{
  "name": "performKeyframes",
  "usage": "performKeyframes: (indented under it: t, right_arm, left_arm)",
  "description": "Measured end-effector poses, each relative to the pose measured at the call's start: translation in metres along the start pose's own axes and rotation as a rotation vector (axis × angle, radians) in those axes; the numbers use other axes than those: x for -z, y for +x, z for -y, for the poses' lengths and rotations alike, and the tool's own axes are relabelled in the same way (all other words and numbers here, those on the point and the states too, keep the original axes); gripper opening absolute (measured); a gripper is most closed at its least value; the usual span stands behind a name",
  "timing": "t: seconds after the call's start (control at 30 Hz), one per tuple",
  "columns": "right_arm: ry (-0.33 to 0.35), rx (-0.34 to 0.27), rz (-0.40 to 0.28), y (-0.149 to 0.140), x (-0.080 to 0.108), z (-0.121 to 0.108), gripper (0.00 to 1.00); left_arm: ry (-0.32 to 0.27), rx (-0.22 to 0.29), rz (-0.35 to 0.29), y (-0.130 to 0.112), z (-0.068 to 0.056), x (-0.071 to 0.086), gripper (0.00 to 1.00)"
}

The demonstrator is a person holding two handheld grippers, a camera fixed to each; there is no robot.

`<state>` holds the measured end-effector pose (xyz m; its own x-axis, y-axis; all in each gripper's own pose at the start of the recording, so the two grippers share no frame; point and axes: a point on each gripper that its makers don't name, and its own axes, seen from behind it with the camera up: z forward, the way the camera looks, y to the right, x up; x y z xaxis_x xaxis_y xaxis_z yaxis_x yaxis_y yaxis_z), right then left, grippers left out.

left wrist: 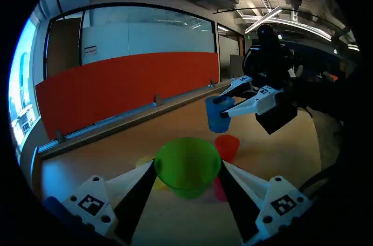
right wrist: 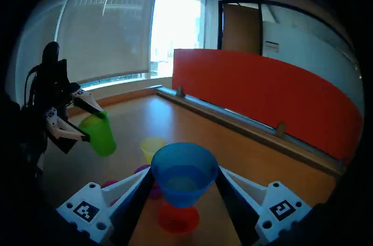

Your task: Pour water

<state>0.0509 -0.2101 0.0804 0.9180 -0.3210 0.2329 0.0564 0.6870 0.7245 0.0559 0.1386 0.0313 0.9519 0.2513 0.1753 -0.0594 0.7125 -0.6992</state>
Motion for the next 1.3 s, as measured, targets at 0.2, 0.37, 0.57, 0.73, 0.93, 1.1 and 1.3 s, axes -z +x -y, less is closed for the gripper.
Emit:
performKeyframes:
  t: [0.2, 0.37, 0.57, 0.73, 0.93, 1.1, 1.3]
  right_arm:
    - [-0.011, 0.006, -0.034, 0.008, 0.011, 0.003, 0.91]
    - [-0.02, 0.002, -0.072, 0.017, 0.019, 0.006, 0.91]
    - [-0.03, 0.005, -0.13, 0.029, 0.029, 0.01, 0.91]
    - [-0.035, 0.006, -0.176, 0.037, 0.035, 0.014, 0.91]
    - [-0.044, 0.004, -0.217, 0.043, 0.039, 0.015, 0.91]
    - [-0.046, -0.004, -0.25, 0.048, 0.042, 0.017, 0.91]
    - [-0.042, -0.014, -0.267, 0.052, 0.044, 0.018, 0.91]
  left_arm:
    - [0.005, -0.007, -0.025, 0.01, -0.003, 0.004, 0.88]
    - [0.008, -0.007, -0.042, 0.018, -0.006, 0.01, 0.88]
    - [0.007, -0.007, -0.063, 0.028, -0.009, 0.014, 0.88]
    - [0.009, -0.016, -0.071, 0.033, -0.012, 0.016, 0.88]
    - [0.007, -0.012, -0.082, 0.037, -0.014, 0.018, 0.88]
    - [0.007, -0.006, -0.096, 0.041, -0.014, 0.019, 0.88]
    - [0.008, -0.009, -0.124, 0.046, -0.015, 0.022, 0.88]
